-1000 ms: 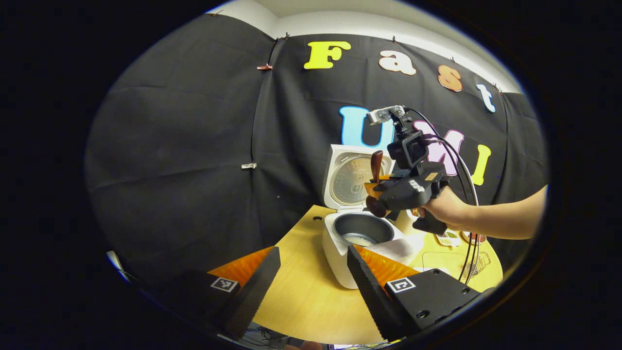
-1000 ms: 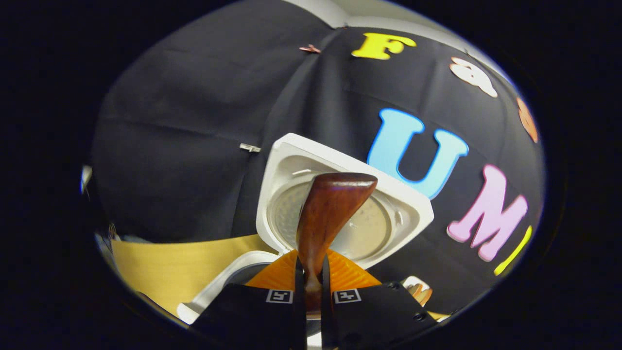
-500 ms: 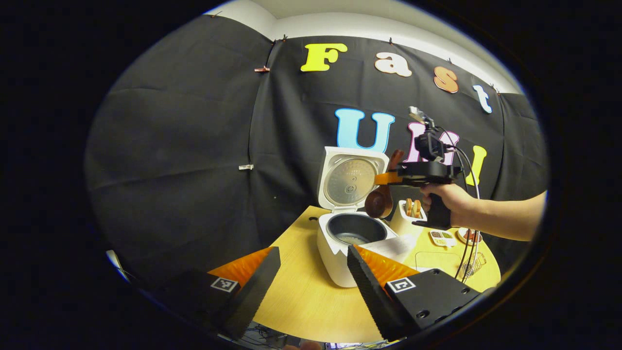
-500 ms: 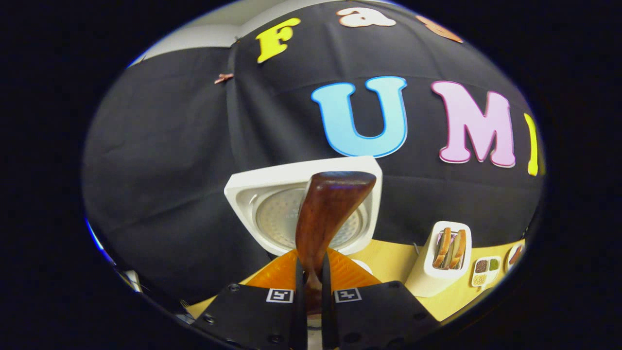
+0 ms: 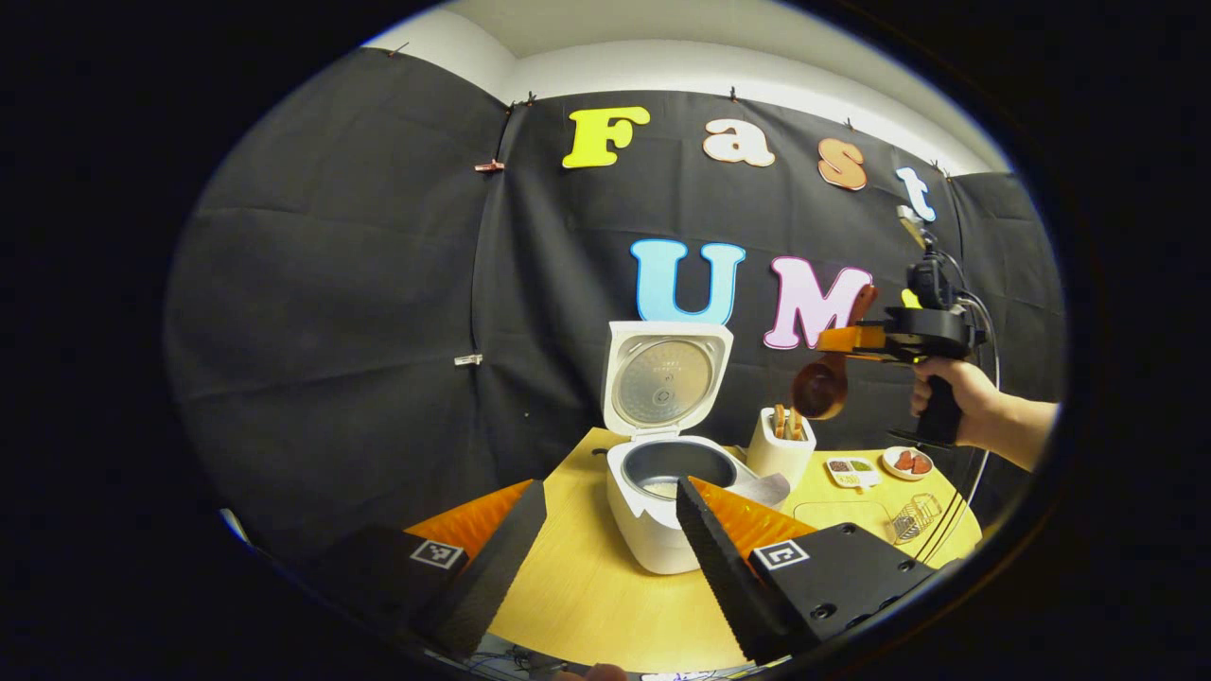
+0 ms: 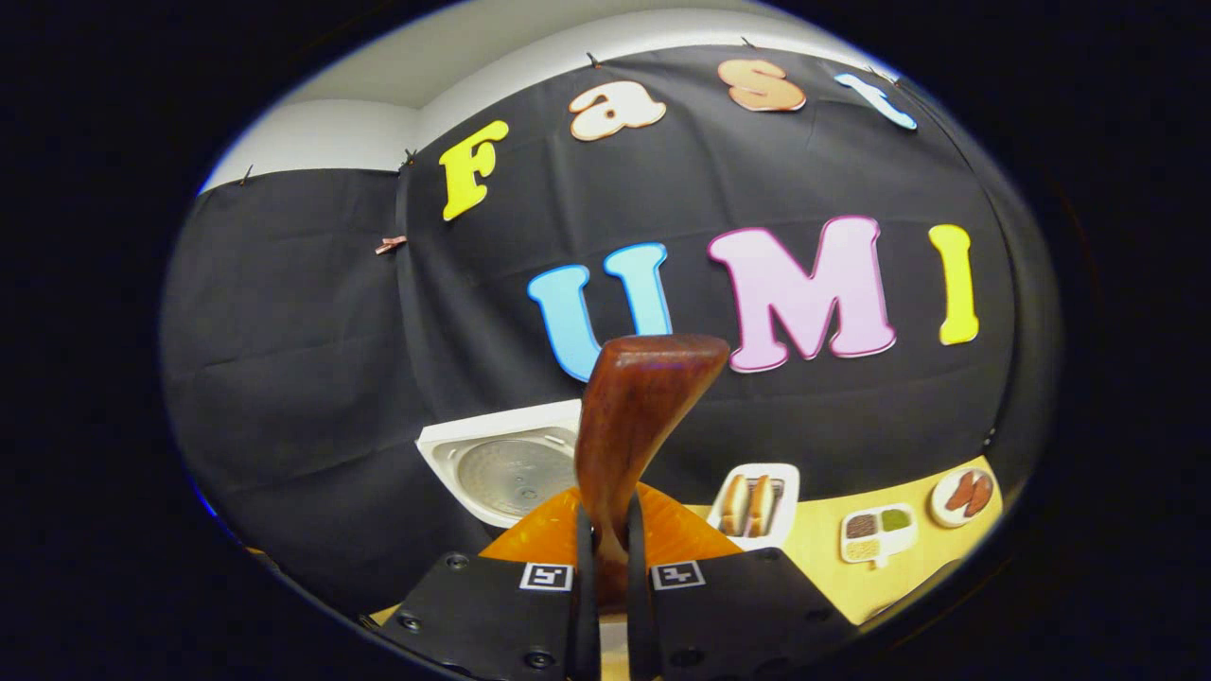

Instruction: Close the left gripper, press the button to open the rice cooker; take a wooden spoon from the chopstick holder with the right hand, scoop a spoonful of rice and pour it into the rice cooker, then put the wooden spoon back into the chopstick holder.

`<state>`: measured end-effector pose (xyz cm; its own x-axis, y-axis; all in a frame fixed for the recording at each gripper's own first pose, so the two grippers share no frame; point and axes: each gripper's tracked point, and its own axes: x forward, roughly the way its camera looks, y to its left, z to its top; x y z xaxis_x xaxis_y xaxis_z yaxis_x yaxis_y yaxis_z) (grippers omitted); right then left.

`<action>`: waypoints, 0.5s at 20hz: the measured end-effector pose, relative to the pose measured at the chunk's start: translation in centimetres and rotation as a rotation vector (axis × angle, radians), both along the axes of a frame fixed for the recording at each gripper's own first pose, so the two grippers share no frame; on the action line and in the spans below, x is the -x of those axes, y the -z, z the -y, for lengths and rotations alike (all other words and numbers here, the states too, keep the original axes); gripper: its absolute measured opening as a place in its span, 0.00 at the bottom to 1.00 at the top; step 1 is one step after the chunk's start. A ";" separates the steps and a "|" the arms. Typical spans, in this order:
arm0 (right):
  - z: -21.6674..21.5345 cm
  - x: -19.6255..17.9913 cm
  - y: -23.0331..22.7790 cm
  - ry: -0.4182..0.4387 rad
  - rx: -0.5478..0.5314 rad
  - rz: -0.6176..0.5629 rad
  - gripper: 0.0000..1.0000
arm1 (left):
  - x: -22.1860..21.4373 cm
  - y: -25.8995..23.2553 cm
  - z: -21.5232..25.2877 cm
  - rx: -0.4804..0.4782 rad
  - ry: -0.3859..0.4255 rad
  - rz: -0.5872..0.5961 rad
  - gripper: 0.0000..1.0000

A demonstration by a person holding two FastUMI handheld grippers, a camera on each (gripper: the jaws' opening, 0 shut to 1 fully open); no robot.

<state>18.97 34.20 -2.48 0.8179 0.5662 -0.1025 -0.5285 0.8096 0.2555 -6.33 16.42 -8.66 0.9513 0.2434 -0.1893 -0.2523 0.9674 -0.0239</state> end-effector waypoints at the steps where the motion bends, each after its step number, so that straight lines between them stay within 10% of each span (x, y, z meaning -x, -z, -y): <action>1: 2.0 0.4 -0.3 0.016 0.015 0.018 0.16 | -0.1 -0.1 0.5 0.005 0.010 0.005 0.96; 10: 19.8 1.8 0.0 0.179 0.127 0.062 0.16 | -1.3 -1.4 4.9 -0.034 0.073 0.014 0.96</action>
